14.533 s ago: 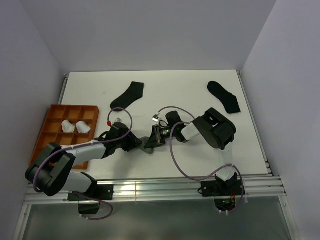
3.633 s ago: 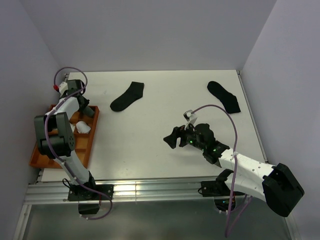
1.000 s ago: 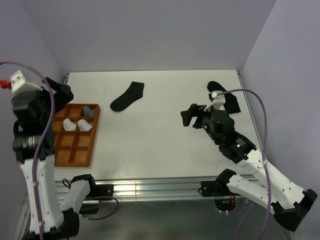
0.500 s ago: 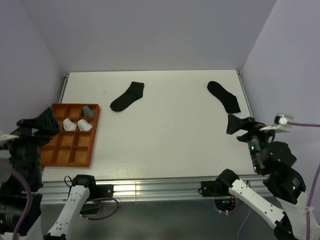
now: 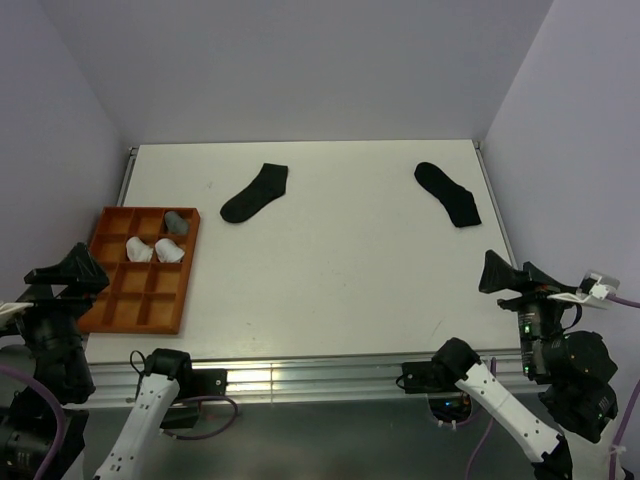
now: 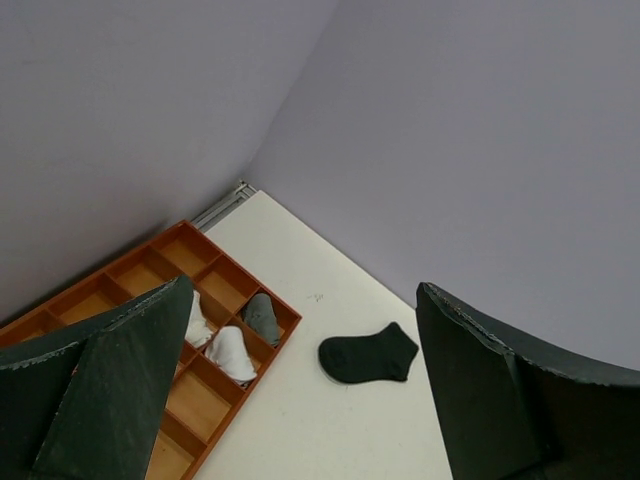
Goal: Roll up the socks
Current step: Reset both arms
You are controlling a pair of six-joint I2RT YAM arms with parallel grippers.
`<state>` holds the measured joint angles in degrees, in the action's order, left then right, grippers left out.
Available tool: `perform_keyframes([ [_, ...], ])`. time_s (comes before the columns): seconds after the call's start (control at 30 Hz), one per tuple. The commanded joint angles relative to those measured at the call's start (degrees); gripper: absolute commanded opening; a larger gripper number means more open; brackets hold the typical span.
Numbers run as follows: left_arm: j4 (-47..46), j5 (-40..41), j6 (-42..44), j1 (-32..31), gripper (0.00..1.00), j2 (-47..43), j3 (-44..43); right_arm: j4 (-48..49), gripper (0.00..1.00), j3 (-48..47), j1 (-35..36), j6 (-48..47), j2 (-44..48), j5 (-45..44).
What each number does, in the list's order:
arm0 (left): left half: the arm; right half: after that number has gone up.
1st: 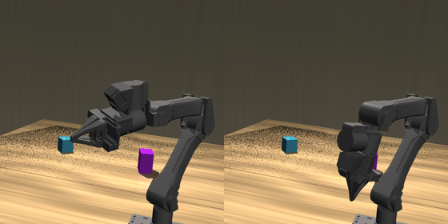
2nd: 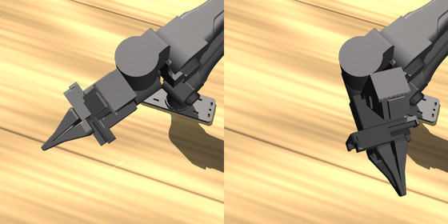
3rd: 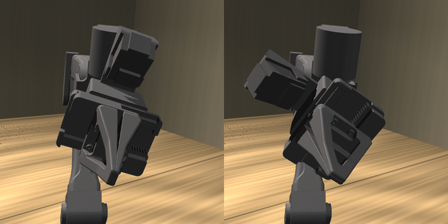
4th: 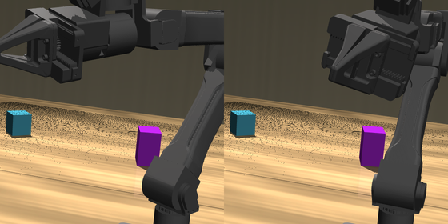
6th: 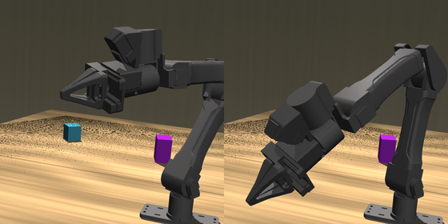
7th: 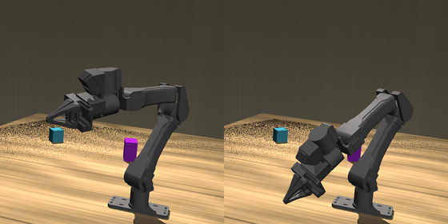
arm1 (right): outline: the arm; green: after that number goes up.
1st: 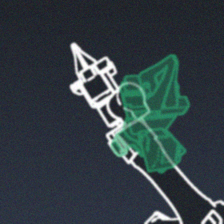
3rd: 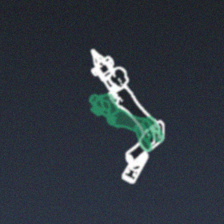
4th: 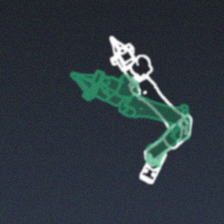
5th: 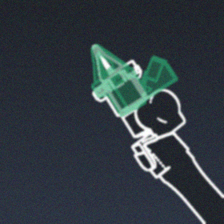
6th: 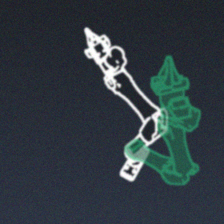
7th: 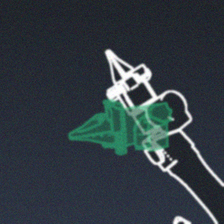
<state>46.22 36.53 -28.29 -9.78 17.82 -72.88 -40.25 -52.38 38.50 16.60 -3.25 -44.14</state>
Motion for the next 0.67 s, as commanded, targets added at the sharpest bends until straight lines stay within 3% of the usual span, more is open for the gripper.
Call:
perform_keyframes([
  [0.0,-0.95,3.36,-0.45,-0.24,1.00,-1.74,-0.77,1.49,0.98,0.09,0.44,-1.92,-0.18,-1.13],
  [0.3,-0.78,6.88,-0.36,-0.85,1.00,-1.92,0.28,0.79,0.99,0.09,0.52,-1.22,-5.80,0.11],
  [0.63,-1.13,8.38,-0.45,-1.73,0.99,-2.71,1.60,2.28,1.00,0.44,0.52,-1.31,-5.72,0.90],
])
